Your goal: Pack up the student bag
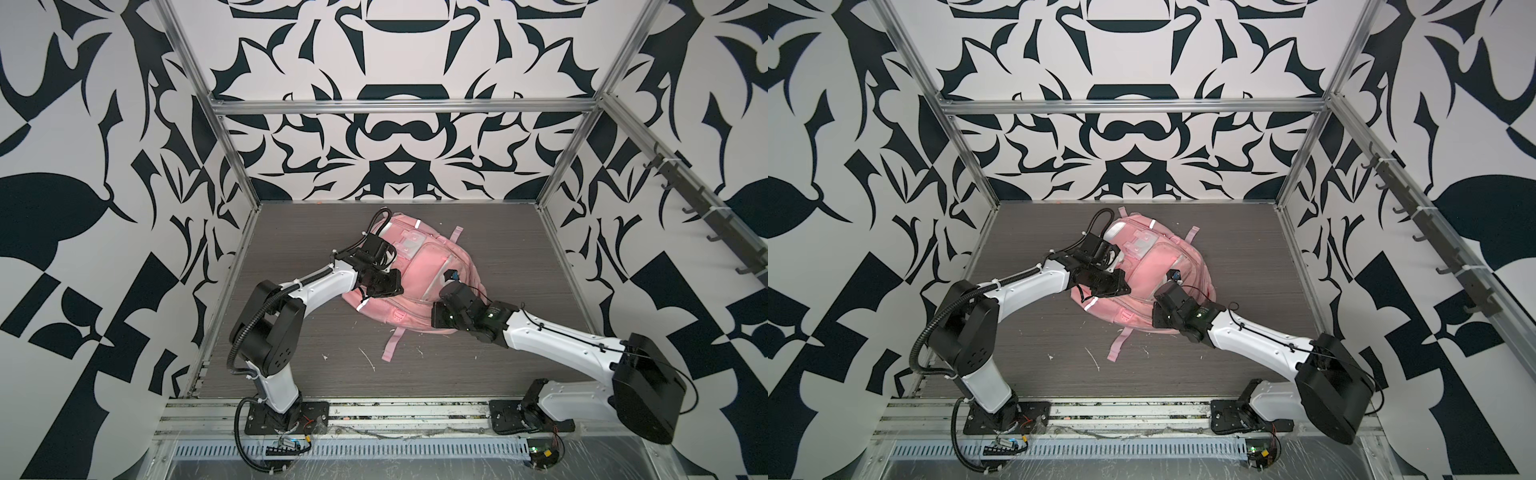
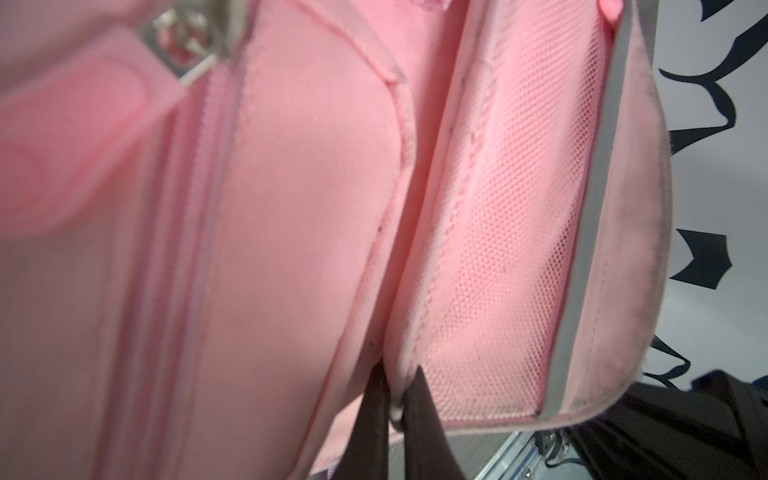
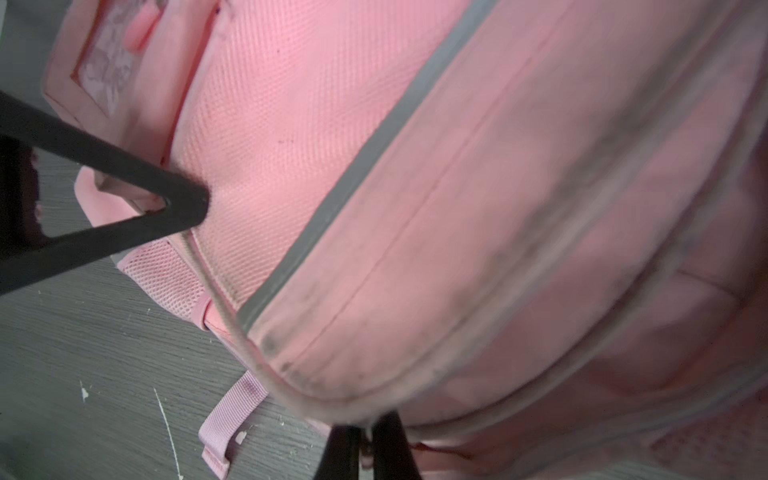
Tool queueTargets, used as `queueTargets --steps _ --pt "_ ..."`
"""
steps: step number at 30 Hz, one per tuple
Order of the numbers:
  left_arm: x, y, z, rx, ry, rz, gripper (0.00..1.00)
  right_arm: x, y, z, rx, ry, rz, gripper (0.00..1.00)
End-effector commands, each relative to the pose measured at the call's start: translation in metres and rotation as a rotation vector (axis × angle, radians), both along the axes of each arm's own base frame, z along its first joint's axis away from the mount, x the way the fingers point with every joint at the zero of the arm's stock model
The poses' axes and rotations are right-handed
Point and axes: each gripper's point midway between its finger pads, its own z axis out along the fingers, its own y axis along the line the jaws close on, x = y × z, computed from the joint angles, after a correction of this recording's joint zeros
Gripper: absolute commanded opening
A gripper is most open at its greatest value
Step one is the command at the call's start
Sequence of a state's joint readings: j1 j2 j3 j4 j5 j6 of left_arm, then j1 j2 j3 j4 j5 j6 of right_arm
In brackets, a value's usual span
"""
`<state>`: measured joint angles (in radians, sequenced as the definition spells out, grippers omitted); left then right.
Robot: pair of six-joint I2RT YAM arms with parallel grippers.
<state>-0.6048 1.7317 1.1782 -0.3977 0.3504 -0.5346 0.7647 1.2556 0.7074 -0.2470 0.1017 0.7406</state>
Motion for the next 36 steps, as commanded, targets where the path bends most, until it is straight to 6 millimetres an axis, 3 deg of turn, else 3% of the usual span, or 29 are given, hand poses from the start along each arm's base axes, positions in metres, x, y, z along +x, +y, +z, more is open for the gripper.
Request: queueTargets --steps 1,4,10,18,25,32,36 --pt "0.009 0.047 -0.017 0.145 -0.015 0.087 0.00 0.000 -0.051 -0.011 -0.113 0.028 -0.086 0.00" --pt "0.008 0.054 -0.017 0.155 -0.017 0.096 0.00 0.003 -0.062 -0.012 -0.094 0.037 -0.114 0.00" --pt "0.016 0.063 -0.013 0.154 -0.029 0.119 0.00 0.002 -0.058 -0.018 -0.092 0.060 -0.096 0.00" --pt "0.040 0.058 -0.003 0.148 -0.054 0.148 0.00 -0.003 -0.032 -0.016 -0.025 0.071 -0.025 0.00" --pt "0.068 0.045 0.016 0.104 -0.096 0.197 0.00 -0.015 0.021 -0.017 -0.013 0.072 0.092 0.00" --pt "0.096 0.060 0.016 0.112 -0.098 0.265 0.00 -0.019 0.091 -0.017 0.033 0.069 0.207 0.00" --pt "0.091 0.060 0.023 0.086 -0.101 0.255 0.11 -0.014 0.130 -0.009 0.056 0.055 0.263 0.00"
